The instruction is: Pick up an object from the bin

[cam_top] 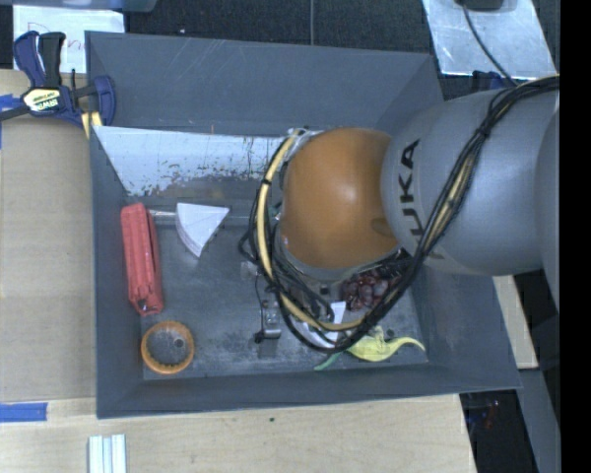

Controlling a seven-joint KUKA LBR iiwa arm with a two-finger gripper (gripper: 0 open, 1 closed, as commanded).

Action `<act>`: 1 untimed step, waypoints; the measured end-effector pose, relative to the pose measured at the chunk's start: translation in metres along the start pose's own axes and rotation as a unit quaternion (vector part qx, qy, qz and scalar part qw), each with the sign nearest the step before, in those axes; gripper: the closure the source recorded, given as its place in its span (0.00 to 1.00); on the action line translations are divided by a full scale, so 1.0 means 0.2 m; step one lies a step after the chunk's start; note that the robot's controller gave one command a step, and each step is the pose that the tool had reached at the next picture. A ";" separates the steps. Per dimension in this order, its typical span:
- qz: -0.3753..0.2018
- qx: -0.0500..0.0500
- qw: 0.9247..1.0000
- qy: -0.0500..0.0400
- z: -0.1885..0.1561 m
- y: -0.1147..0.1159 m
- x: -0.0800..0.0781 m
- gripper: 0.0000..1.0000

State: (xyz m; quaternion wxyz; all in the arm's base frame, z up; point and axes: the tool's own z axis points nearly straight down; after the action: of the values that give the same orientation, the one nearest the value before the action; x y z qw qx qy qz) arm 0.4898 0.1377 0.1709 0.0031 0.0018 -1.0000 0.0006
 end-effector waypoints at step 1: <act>0.002 -0.001 1.000 -0.004 -0.02 0.00 -0.01 0.00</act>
Offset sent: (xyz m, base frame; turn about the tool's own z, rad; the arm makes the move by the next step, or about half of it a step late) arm 0.0023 0.1035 -0.1009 -0.1029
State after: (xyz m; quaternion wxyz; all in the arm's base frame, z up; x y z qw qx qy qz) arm 0.4917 0.1371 0.1754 -0.0011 -0.0003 -1.0000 -0.0004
